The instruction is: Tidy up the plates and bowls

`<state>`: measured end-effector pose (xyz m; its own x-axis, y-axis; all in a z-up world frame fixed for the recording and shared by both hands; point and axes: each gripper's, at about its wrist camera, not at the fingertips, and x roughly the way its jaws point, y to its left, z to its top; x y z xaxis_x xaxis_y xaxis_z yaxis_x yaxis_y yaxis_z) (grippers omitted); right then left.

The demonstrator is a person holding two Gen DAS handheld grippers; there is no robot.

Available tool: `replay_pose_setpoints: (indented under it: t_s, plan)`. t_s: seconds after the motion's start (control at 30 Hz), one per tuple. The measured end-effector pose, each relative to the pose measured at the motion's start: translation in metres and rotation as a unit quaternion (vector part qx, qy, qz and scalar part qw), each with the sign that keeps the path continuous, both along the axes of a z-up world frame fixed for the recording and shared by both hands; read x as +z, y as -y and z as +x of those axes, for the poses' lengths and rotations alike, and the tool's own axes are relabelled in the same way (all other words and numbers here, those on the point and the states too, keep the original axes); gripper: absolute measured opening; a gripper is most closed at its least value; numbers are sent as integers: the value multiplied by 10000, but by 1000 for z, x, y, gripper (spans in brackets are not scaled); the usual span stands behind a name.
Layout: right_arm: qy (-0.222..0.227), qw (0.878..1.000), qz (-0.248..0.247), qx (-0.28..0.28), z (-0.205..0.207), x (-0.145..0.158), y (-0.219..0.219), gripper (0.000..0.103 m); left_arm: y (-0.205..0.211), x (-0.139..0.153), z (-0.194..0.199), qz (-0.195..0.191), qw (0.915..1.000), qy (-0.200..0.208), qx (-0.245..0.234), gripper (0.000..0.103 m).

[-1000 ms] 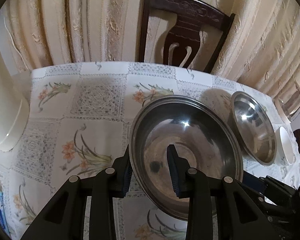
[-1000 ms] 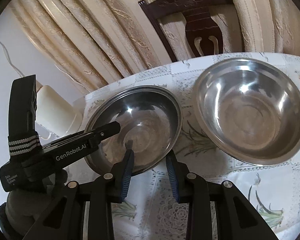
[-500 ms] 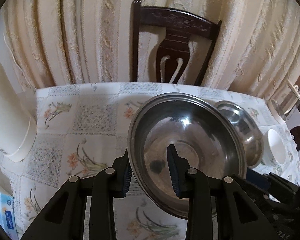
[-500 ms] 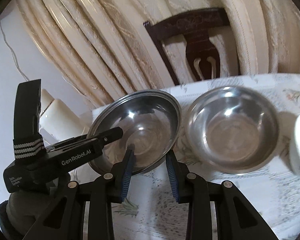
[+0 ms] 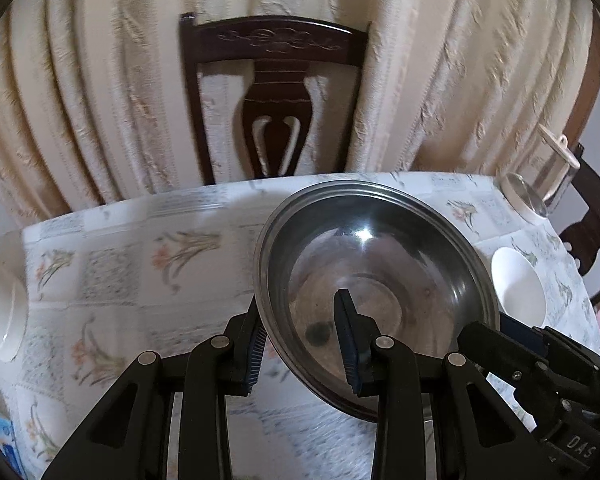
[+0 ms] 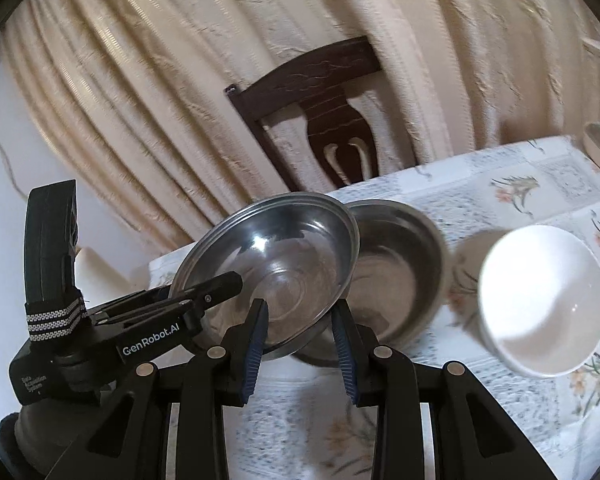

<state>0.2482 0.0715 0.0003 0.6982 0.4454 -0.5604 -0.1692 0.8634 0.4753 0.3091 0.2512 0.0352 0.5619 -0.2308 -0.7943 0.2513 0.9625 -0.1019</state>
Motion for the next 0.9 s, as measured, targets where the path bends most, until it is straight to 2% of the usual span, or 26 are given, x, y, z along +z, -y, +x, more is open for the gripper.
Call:
replay_pose_setpoints:
  t_s: [0.33, 0.9]
  plan:
    - [-82, 9996, 85, -241, 10, -15, 25, 35, 37, -24, 15, 194, 9995, -177, -151, 34]
    - [-200, 9991, 134, -350, 13, -23, 30, 35, 46, -39, 25, 221, 9990, -344, -176, 34]
